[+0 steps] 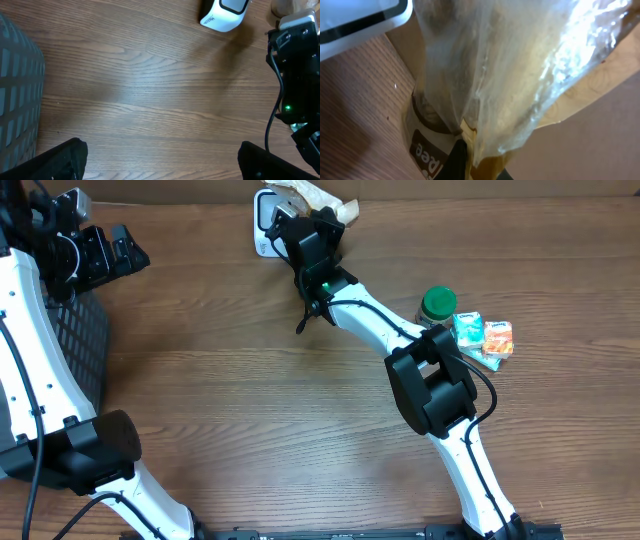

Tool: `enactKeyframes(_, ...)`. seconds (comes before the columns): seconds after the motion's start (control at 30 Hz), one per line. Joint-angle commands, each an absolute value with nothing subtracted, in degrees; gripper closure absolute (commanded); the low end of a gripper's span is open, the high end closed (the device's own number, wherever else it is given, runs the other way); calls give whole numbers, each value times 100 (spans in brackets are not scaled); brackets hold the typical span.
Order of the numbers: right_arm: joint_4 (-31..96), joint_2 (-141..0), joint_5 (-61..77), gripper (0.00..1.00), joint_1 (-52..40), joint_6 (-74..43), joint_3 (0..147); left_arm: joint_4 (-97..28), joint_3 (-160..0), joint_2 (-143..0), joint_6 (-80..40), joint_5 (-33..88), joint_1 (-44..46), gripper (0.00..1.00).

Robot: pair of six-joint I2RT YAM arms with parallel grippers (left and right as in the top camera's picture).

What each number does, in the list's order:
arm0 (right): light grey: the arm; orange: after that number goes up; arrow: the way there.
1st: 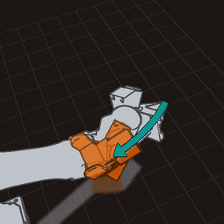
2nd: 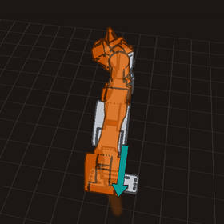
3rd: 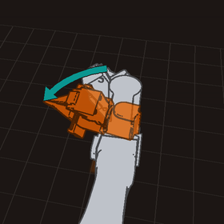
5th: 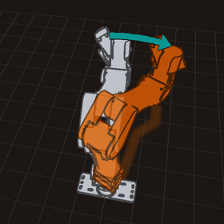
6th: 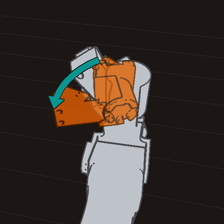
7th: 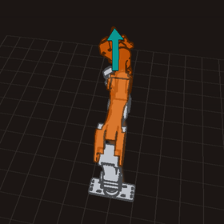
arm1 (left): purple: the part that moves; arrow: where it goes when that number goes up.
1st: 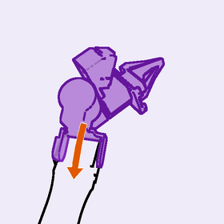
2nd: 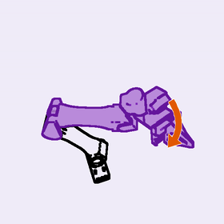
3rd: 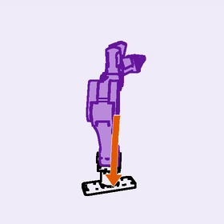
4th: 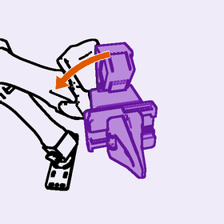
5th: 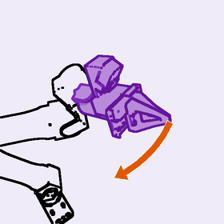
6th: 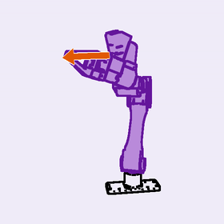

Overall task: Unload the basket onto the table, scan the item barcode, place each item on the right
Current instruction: 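Hold the bag's label in front of the scanner with the right gripper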

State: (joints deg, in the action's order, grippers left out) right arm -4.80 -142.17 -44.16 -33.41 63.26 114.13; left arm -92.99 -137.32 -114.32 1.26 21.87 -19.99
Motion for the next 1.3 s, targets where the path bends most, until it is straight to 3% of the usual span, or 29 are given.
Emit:
enactKeyframes(0.0, -760, -14405, -4324, 96, -3369, 6825, 11509, -9277, -13799, -11362, 154, 2187, -1981, 1)
enactKeyframes(0.53, -1055, -14523, -4305, 96, -3369, 7526, 11509, -9277, -13799, -11362, 152, 2187, -1984, 0)
enactKeyframes(0.83, -2213, -14499, -4842, 96, -3444, 8414, 11509, -9277, -13799, -11362, 152, 2187, -1986, 0)
enactKeyframes(1.27, -1964, -14149, -4904, 96, -3566, 8396, 11509, -9277, -13799, -11362, 152, 2187, -1986, 0)
